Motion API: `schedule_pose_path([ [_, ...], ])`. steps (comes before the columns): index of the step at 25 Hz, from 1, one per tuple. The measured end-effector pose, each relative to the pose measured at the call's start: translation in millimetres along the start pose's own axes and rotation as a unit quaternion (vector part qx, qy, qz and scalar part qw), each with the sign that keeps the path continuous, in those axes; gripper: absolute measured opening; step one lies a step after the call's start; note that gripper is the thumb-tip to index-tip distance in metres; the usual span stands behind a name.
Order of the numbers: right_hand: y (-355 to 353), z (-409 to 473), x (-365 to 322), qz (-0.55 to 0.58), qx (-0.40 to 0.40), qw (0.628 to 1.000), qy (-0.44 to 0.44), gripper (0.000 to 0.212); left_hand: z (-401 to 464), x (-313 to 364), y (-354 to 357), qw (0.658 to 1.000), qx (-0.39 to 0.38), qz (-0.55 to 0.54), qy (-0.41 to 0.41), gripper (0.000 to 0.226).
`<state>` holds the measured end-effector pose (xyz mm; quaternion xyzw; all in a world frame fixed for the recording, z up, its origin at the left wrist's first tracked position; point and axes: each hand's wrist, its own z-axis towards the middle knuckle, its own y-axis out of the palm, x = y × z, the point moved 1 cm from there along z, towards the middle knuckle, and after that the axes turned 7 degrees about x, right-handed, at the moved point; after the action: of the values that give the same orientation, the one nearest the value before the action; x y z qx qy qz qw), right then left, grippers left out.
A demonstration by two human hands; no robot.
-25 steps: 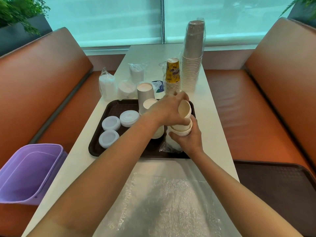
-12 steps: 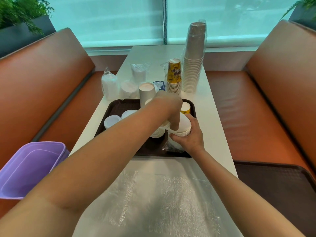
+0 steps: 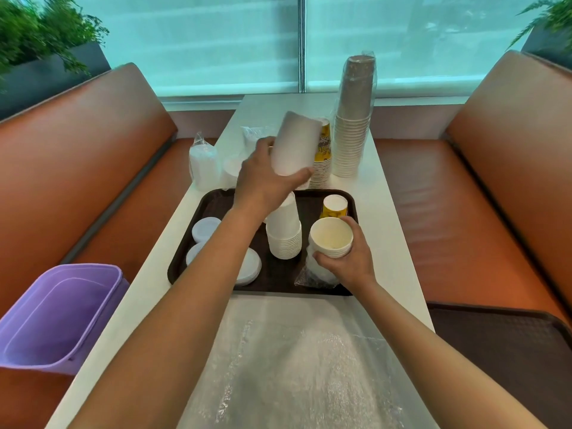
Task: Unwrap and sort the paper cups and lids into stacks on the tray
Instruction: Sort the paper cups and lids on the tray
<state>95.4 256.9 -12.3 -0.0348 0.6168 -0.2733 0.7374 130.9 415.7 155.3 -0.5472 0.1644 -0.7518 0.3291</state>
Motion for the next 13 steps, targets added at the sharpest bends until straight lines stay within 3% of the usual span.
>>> schedule_pose_path([
  [3, 1.5, -1.7, 2.1, 0.001, 0.008, 1.000, -0.007, 0.094, 0.4, -33.7, 24.4, 0.987, 0.057, -0.125, -0.080, 0.080],
  [11, 2.9, -4.9, 3.2, 0.041, 0.017, 0.999, 0.001, 0.084, -36.5, -110.3, 81.0, 0.982, -0.060, -0.077, -0.165, 0.090],
  [13, 2.6, -6.4, 6.1, 0.052, 0.014, 0.998, 0.015, 0.082, -42.2, -108.8, 79.9, 0.989, -0.004, -0.071, -0.132, 0.095],
])
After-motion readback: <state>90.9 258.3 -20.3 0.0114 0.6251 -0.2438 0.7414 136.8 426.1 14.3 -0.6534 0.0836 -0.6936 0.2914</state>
